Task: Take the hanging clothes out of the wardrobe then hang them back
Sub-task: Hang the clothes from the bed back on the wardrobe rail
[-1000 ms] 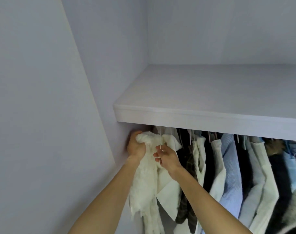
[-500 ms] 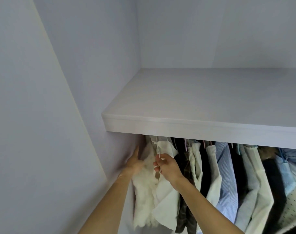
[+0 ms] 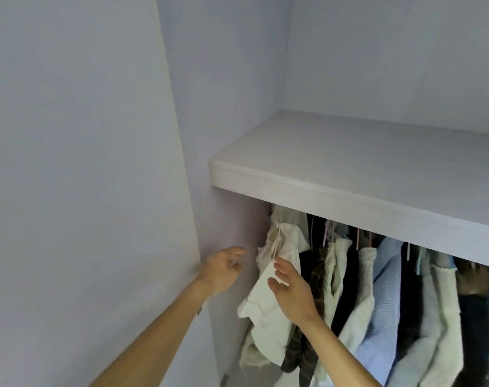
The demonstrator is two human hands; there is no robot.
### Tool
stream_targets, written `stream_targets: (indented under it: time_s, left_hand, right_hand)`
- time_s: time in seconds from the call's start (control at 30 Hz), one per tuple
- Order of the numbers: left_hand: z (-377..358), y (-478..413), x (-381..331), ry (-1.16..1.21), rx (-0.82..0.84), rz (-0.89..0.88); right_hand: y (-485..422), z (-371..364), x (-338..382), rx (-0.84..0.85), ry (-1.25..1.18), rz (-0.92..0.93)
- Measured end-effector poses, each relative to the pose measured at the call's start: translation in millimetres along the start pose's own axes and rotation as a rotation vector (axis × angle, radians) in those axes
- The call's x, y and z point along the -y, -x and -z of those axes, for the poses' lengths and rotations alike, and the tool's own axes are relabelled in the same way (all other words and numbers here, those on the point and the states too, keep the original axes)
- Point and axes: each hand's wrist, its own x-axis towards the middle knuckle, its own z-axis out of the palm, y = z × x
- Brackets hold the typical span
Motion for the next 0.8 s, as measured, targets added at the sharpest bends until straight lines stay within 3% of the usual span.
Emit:
stream_targets:
  time_s: [0.17,0.37,0.53,0.8]
  left_hand:
    - [-10,108,18,-0.177,-0.129,0.027]
    - [-61,269,62,-0.421,-0.263,0.311]
    - [-111,408,80,-0.451,-0.337,0.582]
    - [-178,642,61,-0.358,-0.569,1.165]
  right_hand:
    - [60,19,-21,0.168,0.226,0.134]
    - [122,21,-52,0.423,0.508,0.493]
    - [182,-7,-46,0.634,0.632,0.72]
    - [319,-95,-26,1.025,0.518,1.066]
